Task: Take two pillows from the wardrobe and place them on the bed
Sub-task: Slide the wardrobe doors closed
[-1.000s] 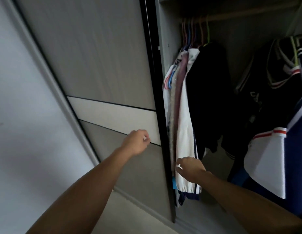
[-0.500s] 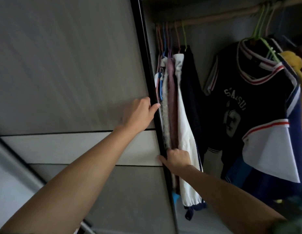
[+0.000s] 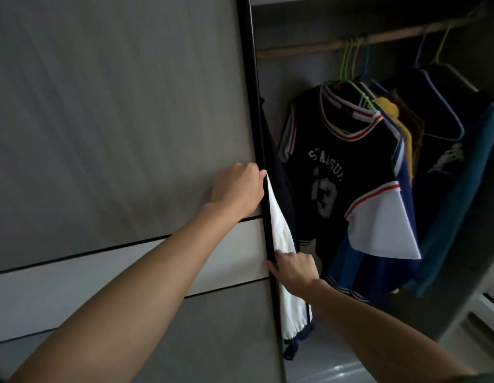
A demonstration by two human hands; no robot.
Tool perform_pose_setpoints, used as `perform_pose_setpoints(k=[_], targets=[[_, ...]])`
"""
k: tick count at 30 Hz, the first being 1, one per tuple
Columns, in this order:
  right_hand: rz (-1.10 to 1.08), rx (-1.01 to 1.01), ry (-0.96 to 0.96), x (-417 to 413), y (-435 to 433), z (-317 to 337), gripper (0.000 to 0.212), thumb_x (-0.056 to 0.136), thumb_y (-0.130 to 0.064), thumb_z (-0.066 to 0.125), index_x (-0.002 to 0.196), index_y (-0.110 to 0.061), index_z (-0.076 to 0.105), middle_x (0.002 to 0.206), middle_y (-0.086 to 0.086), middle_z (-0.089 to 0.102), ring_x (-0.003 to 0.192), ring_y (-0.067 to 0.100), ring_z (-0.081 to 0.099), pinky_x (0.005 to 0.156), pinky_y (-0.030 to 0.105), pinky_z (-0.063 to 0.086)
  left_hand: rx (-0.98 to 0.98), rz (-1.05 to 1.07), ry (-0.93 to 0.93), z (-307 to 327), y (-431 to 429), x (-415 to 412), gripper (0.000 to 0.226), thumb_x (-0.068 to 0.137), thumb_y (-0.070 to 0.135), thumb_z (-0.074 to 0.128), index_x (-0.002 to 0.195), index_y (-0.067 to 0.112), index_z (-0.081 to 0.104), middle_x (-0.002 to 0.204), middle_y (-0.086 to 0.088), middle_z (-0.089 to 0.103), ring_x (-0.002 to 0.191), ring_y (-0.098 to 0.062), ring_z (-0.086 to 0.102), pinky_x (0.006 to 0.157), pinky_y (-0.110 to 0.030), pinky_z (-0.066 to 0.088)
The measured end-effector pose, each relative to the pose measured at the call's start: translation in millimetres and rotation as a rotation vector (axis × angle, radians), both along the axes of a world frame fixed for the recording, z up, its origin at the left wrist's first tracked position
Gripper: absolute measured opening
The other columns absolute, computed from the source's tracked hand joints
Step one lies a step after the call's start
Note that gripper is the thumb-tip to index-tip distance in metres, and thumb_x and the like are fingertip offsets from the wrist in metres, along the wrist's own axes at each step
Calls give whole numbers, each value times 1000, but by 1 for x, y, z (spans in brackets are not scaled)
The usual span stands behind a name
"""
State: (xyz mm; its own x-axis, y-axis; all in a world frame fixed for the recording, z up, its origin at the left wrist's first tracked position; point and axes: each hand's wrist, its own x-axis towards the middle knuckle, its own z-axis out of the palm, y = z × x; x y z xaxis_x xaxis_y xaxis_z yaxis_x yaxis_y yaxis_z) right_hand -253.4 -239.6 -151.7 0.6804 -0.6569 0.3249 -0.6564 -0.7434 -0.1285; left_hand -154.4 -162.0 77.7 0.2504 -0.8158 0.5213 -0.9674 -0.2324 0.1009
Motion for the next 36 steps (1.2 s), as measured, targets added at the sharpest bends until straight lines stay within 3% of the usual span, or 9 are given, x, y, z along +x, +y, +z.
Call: perform_pose_setpoints(k=[8, 12, 20, 26, 32, 36], targets=[[-207, 23, 21, -62, -35, 7, 43, 96, -50, 33, 98, -14, 57, 92, 9, 70, 85, 34, 65, 60, 37, 35, 13, -114, -8, 0, -60, -59, 30, 97, 25, 40, 93, 3, 60, 97, -23, 66, 88, -42, 61, 63, -35, 33], [-309, 31, -1, -97, -62, 7, 42, 95, -50, 35, 94, -13, 56, 89, 9, 70, 83, 34, 65, 60, 36, 35, 7, -175, -17, 1, -96, -93, 30, 96, 25, 41, 92, 3, 61, 97, -23, 67, 89, -41, 62, 66, -38, 43], [-366, 27, -5, -191, -135, 8, 52, 88, -65, 35, 94, -19, 57, 87, 6, 69, 79, 31, 65, 60, 37, 39, -29, -239, -35, 0, -168, -170, 32, 94, 28, 41, 92, 3, 62, 98, -24, 66, 91, -43, 61, 74, -44, 49], [-348, -17, 23, -284, -201, 11, 51, 88, -65, 33, 93, -22, 59, 80, 3, 68, 72, 27, 64, 57, 35, 40, -85, -222, -58, -6, -219, -227, 30, 92, 30, 44, 87, 5, 61, 91, -23, 67, 86, -43, 62, 68, -43, 48], [-428, -38, -84, -373, -253, 11, 48, 86, -68, 33, 80, -24, 52, 74, 2, 69, 71, 28, 66, 52, 32, 35, -115, -239, -36, -10, -265, -276, 29, 90, 29, 46, 79, 6, 59, 83, -23, 67, 77, -43, 63, 61, -39, 46], [-626, 5, -325, -425, -278, 11, 38, 87, -61, 39, 73, -26, 41, 67, 3, 65, 68, 32, 64, 55, 33, 38, -97, -271, -20, -10, -294, -302, 24, 88, 26, 45, 72, 11, 52, 84, -22, 67, 76, -42, 62, 59, -37, 39]])
